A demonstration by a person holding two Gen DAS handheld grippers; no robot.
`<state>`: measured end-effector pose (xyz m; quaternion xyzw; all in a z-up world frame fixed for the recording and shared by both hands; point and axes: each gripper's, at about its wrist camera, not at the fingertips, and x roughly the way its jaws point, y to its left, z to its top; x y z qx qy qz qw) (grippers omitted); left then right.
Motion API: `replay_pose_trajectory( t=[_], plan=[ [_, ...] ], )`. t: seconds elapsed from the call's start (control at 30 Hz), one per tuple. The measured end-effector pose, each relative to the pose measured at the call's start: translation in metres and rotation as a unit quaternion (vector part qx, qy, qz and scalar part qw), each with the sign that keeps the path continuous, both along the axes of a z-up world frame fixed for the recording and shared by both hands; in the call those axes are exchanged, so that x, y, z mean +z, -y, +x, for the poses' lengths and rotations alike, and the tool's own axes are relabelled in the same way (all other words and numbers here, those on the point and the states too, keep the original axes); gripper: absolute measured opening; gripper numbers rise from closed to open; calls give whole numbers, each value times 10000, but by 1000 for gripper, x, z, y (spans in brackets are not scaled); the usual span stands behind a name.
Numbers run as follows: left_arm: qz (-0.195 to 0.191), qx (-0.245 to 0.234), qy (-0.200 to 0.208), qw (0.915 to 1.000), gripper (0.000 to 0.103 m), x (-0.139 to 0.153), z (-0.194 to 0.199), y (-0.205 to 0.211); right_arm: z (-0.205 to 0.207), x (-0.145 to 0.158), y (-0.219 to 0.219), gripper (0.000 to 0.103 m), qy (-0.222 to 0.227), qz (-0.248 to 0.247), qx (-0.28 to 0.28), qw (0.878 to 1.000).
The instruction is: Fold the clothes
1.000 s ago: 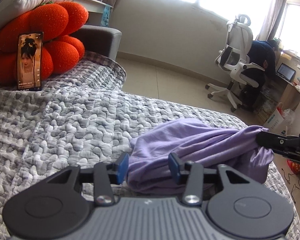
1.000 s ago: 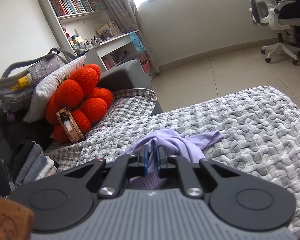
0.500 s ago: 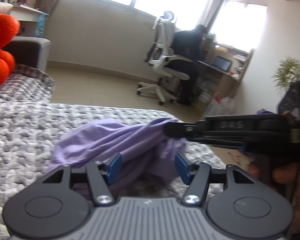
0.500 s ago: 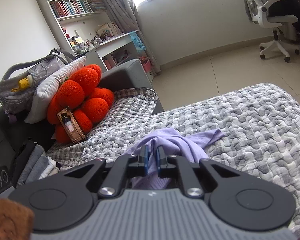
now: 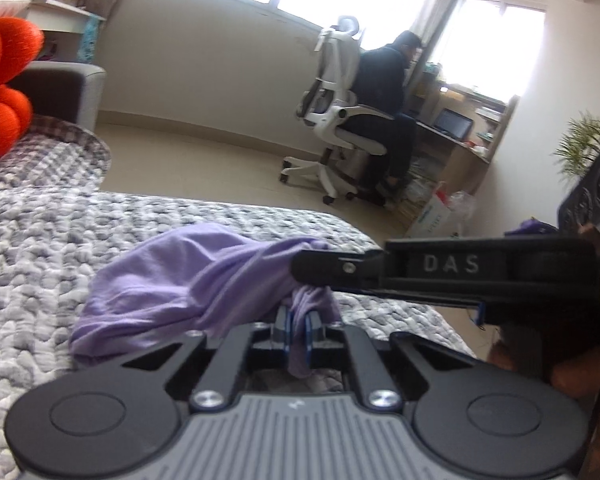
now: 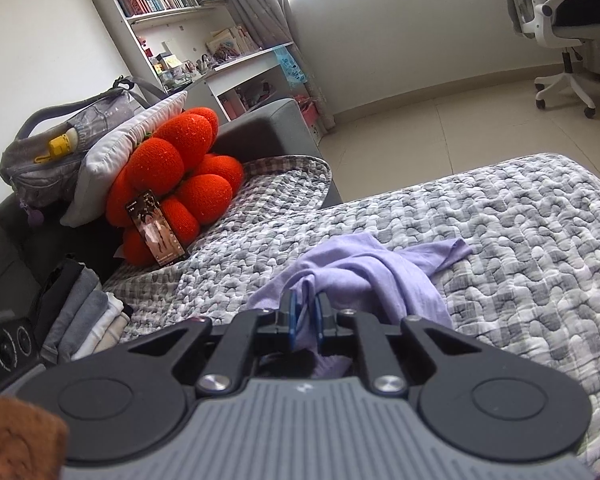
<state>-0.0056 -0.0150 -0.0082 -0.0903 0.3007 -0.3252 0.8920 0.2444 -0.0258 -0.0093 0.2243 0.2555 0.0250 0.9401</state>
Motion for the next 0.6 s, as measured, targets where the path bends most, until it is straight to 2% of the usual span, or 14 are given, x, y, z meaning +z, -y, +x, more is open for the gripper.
replay_pose_trajectory(
  t=[0.13, 0.23, 0.4, 0.6],
  plan=[
    [1, 425, -62, 9991, 6, 4, 5, -18, 1, 0, -2, 21, 45, -62, 80, 9999],
    [2, 743, -107, 9972, 6, 7, 8, -31, 0, 1, -3, 52, 140, -182, -11, 9997],
    [3, 1272, -182, 9917, 6, 12, 14, -53, 4, -1, 4, 53, 133, -213, -196, 9995],
    [-25, 1759, -171, 9842, 6, 16, 17, -81, 18, -17, 15, 53, -306, 206, -338, 9987]
  ],
)
